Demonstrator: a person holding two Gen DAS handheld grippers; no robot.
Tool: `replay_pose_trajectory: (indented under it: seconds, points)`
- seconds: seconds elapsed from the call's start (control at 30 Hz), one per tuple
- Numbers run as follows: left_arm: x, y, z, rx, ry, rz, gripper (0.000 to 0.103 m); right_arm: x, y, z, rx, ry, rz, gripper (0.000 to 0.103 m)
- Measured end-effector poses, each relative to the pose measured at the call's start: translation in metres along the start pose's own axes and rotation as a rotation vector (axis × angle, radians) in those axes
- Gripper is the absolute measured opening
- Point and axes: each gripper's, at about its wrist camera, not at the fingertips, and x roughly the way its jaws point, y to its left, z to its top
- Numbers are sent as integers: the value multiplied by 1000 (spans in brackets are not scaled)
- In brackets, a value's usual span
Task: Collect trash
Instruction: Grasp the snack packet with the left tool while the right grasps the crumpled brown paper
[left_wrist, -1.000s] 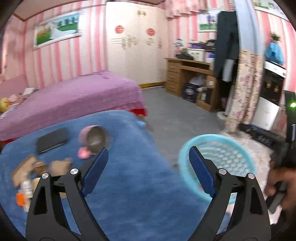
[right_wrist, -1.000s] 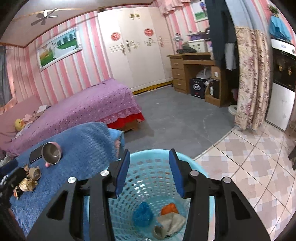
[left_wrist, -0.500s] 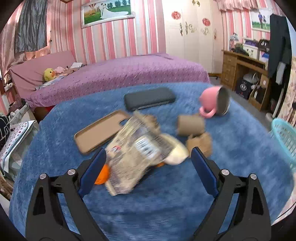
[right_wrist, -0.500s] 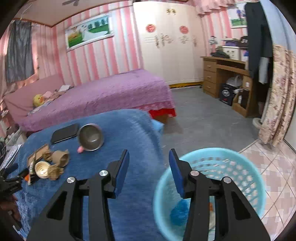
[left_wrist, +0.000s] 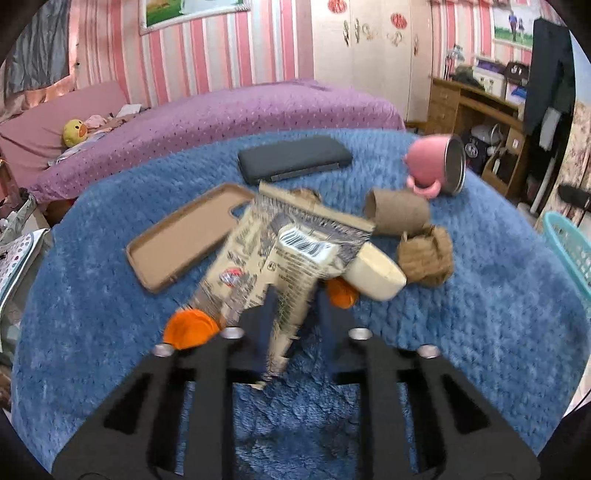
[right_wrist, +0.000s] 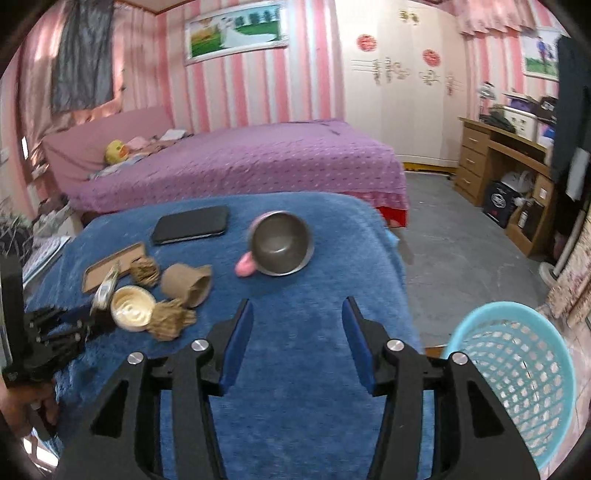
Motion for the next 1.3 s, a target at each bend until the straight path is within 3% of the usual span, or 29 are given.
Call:
replay_pose_trajectory:
  seconds: [0.1, 0.23, 0.33, 0.7, 0.73, 0.77, 0.83, 1.03, 1.3]
  points:
    - [-18, 4, 7, -21, -69, 13, 8, 6, 17, 0, -17, 16, 56, 57]
    - [-45, 16, 13, -78, -169, 55, 8, 18, 35, -2, 2, 50, 146, 61]
    - [-61, 17, 15, -86, -235, 70, 7, 31, 56, -1, -17, 64, 163, 63]
    - [-65, 10, 15, -101, -247, 14, 6, 98, 111, -11, -72, 189, 177, 63]
    - [-65, 9, 15, -101, -244, 15, 6, 101, 113, -12, -79, 197, 174, 58]
    - [-65, 8, 14, -99, -242, 15, 6, 105, 116, -14, -85, 215, 181, 43]
    - [-64, 5, 13, -90, -236, 17, 6, 109, 118, -17, -82, 236, 190, 35]
    - [-70, 0, 12, -87, -244, 12, 6, 83, 116, -8, -89, 158, 190, 32]
    - [-82, -9, 16, -90, -277, -23, 6, 28, 69, 8, -26, 24, 178, 32]
